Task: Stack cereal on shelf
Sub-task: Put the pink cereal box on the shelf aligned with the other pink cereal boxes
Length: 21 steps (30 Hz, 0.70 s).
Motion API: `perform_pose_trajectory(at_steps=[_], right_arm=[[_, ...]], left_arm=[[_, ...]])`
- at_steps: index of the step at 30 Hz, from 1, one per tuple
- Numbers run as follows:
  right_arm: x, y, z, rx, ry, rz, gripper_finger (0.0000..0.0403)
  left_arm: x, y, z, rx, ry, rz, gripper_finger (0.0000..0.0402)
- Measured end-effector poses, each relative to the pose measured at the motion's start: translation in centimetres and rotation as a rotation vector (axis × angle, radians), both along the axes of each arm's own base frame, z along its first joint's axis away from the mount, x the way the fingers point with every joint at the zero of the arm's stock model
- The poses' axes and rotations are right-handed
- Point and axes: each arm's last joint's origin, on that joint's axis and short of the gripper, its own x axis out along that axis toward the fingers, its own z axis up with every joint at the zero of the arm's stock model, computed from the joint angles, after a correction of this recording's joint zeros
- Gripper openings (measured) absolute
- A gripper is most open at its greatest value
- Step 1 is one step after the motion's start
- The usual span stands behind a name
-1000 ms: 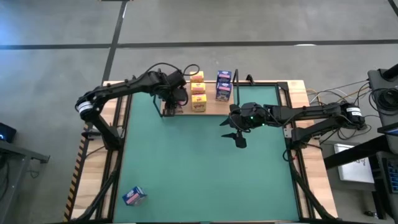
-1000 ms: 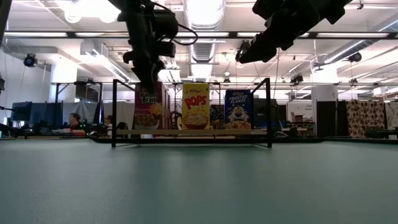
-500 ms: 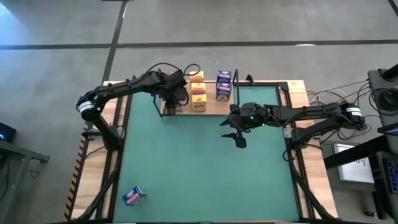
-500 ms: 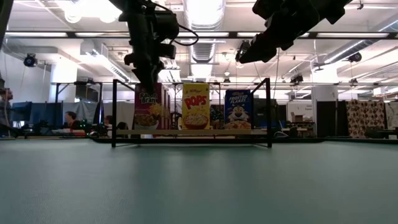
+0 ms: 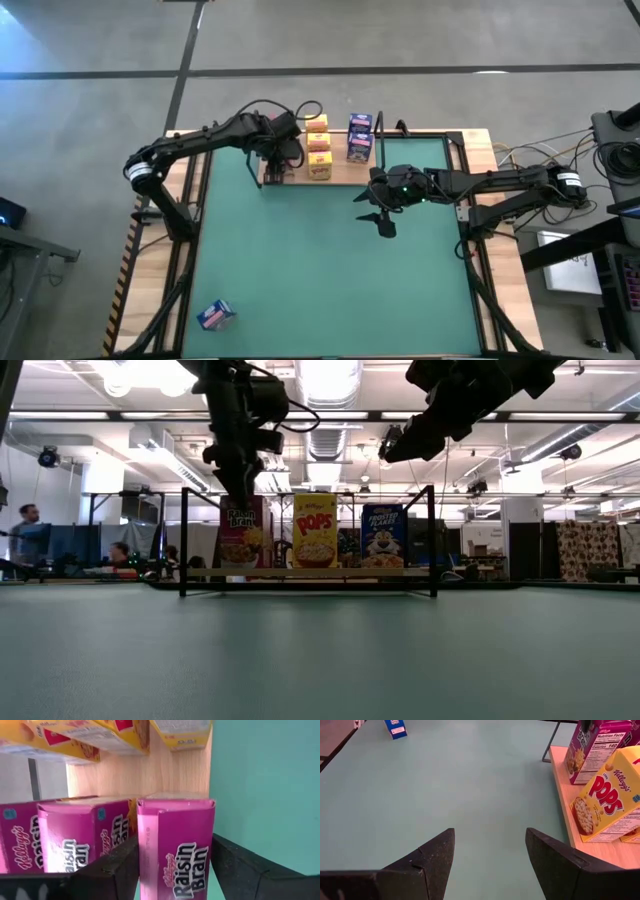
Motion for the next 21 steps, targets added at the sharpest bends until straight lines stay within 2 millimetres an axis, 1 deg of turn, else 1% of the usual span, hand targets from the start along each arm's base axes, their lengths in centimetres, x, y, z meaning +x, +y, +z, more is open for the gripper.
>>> perform_pose_trajectory(at_steps=[17, 21], right_arm=[[0.00, 0.00, 0.00, 0.000, 0.000, 0.000, 0.0233], [0.00, 0.00, -0.01, 0.000, 0.000, 0.000, 0.0233]], left_arm=[[-0.46, -0.38, -0.10, -0.069, 0.027, 0.004, 0.0205], [-0.46, -0.37, -0.09, -0.071, 0.026, 0.005, 0.0194]])
